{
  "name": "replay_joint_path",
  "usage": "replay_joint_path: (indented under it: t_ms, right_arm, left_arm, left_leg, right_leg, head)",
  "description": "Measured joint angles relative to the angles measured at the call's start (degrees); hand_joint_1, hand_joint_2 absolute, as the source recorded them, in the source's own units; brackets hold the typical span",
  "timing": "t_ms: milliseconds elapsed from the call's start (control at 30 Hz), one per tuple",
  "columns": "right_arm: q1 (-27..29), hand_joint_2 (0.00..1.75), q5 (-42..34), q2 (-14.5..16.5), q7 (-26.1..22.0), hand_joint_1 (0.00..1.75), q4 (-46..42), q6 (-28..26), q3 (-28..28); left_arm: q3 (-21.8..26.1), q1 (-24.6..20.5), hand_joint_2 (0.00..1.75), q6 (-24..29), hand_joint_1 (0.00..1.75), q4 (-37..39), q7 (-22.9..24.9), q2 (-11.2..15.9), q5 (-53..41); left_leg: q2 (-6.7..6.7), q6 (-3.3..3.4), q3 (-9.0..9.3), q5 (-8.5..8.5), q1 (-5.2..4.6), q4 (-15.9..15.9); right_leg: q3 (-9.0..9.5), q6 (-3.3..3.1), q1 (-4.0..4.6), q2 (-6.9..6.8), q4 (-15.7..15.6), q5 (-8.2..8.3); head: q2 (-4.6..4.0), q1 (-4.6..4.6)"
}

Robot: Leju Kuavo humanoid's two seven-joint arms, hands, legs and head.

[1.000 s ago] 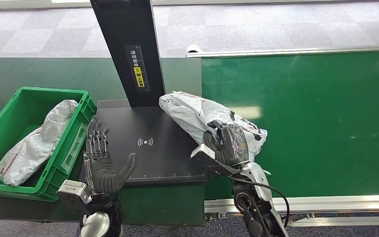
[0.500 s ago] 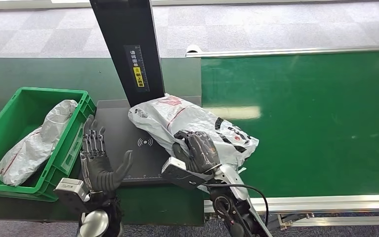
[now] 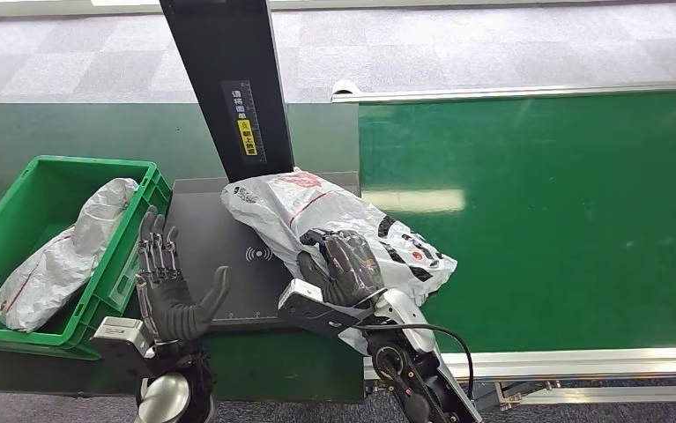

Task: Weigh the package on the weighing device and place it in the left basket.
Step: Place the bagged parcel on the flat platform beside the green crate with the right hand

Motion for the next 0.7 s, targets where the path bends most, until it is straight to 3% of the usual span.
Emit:
replay_joint_path:
  t_ms: [433, 467, 567, 600, 700]
  right_arm:
    - [-1.8, 1.75, -1.8, 0.6, 0.2, 1.75, 1.4, 1.6, 1.4]
    - [-2.1, 1.75, -2.0, 0.6, 0.4, 1.39, 1.9, 1.8, 1.5]
    - [-3.1, 1.75, -3.2, 0.9, 0.9, 0.08, 4.2, 2.9, 1.6]
    - [-3.5, 1.75, -4.0, 1.0, 0.7, 0.00, 5.3, 3.7, 1.6]
    - [-4.4, 1.75, -8.3, 1.4, -3.8, 0.00, 8.6, 8.5, 1.5]
  left_arm:
    - [0.6, 0.3, 1.75, 0.4, 0.00, -0.4, 0.0, 0.0, 0.2]
    - [0.7, 0.4, 1.75, 0.4, 0.00, -0.6, 0.0, 0.0, 0.2]
    - [0.8, 0.6, 1.75, 0.6, 0.00, -0.9, 0.2, 0.0, 0.2]
    - [0.9, 0.6, 1.75, 0.6, 0.00, -0.9, 0.3, 0.0, 0.2]
    - [0.9, 0.3, 1.75, -0.1, 0.00, -0.8, 0.7, 0.0, 0.2]
  left_leg:
    - [0.00, 0.00, 0.00, 0.00, 0.00, 0.0]
    - [0.00, 0.00, 0.00, 0.00, 0.00, 0.0]
    - [0.00, 0.00, 0.00, 0.00, 0.00, 0.0]
    - [0.00, 0.00, 0.01, 0.00, 0.00, 0.0]
    - [0.00, 0.00, 0.01, 0.00, 0.00, 0.0]
  right_leg:
    - [0.00, 0.00, 0.00, 0.00, 0.0, 0.00]
    - [0.00, 0.00, 0.00, 0.00, 0.0, 0.00]
    - [0.00, 0.00, 0.00, 0.00, 0.0, 0.00]
    - [0.00, 0.00, 0.00, 0.00, 0.0, 0.00]
    - [0.00, 0.00, 0.00, 0.00, 0.0, 0.00]
  head:
    - [0.00, 0.00]
    - [0.00, 0.00]
    - [-0.01, 0.01]
    - [-0.01, 0.01]
    - [-0.01, 0.01]
